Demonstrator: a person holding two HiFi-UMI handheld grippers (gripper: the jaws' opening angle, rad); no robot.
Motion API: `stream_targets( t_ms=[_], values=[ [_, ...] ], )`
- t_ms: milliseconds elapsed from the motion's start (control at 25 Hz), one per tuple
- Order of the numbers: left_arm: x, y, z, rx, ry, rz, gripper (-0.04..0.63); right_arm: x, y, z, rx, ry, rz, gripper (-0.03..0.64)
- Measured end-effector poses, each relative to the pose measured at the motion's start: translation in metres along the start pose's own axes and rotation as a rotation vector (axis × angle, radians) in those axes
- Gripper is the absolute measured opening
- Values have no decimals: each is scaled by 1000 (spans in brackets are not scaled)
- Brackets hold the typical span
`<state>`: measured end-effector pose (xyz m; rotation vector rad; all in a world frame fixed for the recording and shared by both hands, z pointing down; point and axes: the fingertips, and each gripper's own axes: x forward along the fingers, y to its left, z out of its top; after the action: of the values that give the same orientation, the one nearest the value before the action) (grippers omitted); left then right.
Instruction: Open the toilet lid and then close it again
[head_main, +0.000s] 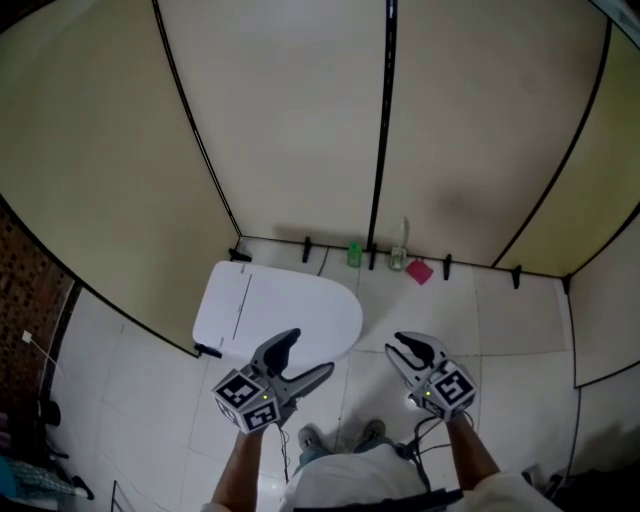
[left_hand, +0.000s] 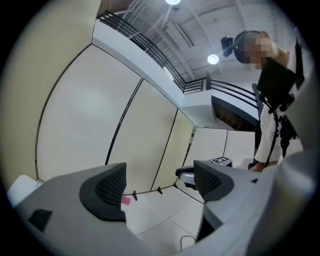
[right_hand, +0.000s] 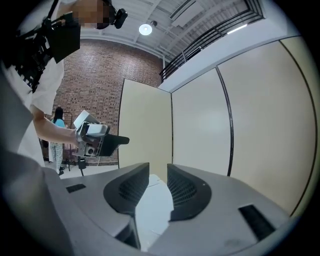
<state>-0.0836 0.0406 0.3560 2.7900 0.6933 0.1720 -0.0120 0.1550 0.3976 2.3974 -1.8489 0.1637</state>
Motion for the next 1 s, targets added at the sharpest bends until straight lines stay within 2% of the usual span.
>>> stream_targets(
  t_ms=[240,480,760,880,1000],
  values=[
    [-4,2,-3,67,31,27,413,-2,7,3,-22,6,9,106],
    [-4,10,2,26,-17,70,413,4,4,7,-24,2,22,106],
    [-2,10,3,48,1,96,413,4,1,-1,-12,12,38,106],
    [0,15,-5,70,25,125,413,7,-6,-16,41,39,44,106],
    [6,17,-19,80,44,149,413,10,-18,-45,155,101,47,106]
  ],
)
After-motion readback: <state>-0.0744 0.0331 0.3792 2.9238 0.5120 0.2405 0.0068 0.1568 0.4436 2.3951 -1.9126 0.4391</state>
